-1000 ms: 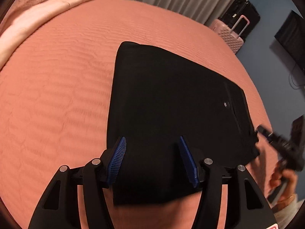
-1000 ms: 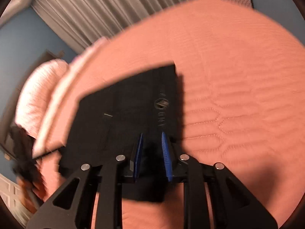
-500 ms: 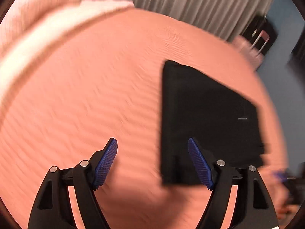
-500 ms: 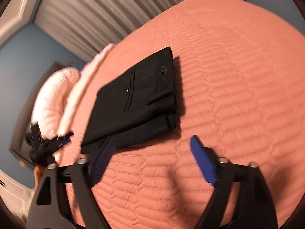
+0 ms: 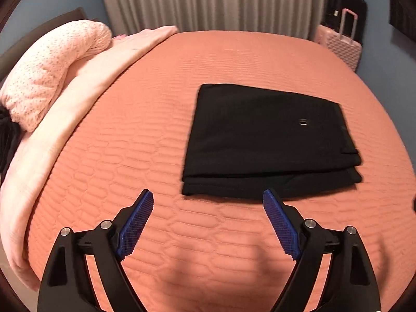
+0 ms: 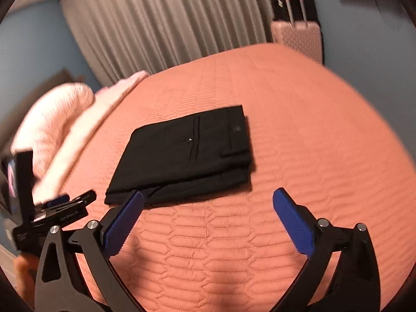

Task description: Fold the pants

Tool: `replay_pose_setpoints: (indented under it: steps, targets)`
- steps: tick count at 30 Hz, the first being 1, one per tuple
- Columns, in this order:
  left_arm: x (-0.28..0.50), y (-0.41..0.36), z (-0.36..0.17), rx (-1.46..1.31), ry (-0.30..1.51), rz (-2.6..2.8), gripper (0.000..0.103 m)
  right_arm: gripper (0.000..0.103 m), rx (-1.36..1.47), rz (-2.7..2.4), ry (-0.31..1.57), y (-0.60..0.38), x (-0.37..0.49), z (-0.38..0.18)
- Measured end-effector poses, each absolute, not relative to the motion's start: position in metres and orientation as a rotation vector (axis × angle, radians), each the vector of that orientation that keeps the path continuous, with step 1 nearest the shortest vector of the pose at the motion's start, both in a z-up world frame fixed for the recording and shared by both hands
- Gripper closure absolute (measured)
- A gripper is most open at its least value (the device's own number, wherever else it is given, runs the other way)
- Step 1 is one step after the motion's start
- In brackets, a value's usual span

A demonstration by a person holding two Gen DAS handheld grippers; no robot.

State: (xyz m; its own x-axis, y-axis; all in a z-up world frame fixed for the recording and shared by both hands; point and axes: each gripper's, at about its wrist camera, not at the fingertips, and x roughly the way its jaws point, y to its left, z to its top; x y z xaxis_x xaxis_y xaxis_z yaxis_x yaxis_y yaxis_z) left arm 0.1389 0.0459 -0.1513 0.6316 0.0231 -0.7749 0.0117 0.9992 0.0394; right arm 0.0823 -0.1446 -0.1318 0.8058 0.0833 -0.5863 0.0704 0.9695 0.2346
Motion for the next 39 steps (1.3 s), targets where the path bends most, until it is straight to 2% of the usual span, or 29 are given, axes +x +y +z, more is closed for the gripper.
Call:
replay_pose_setpoints:
  steps: [11, 20, 26, 30, 33, 36, 39]
  targets:
    - [0.105, 0.048, -0.142, 0.117, 0.909, 0.033, 0.019, 0.005, 0.283, 0.032, 0.677, -0.138, 0.092, -0.131]
    - [0.149, 0.077, -0.180, 0.138, 0.981, 0.062, 0.019, 0.005, 0.229, 0.067, 0.761, -0.160, 0.148, -0.167]
    - [0.205, 0.145, -0.234, -0.216, 1.167, -0.128, 0.019, 0.005, 0.493, 0.144, 0.857, -0.214, 0.212, -0.216]
    - [0.220, 0.170, -0.248, -0.369, 1.173, -0.171, 0.015, 0.005, 0.683, 0.186, 0.915, -0.234, 0.241, -0.248]
    - [0.217, 0.182, -0.241, -0.434, 1.147, -0.199, 0.015, 0.005, 0.733, 0.142, 0.884, -0.237, 0.235, -0.244]
    - [0.202, 0.195, -0.229, -0.412, 1.107, -0.143, 0.015, 0.005, 0.594, 0.148, 0.782, -0.214, 0.216, -0.213]
    - [0.195, 0.184, -0.221, -0.272, 1.080, -0.076, 0.015, 0.005, 0.323, 0.118, 0.796, -0.179, 0.228, -0.207]
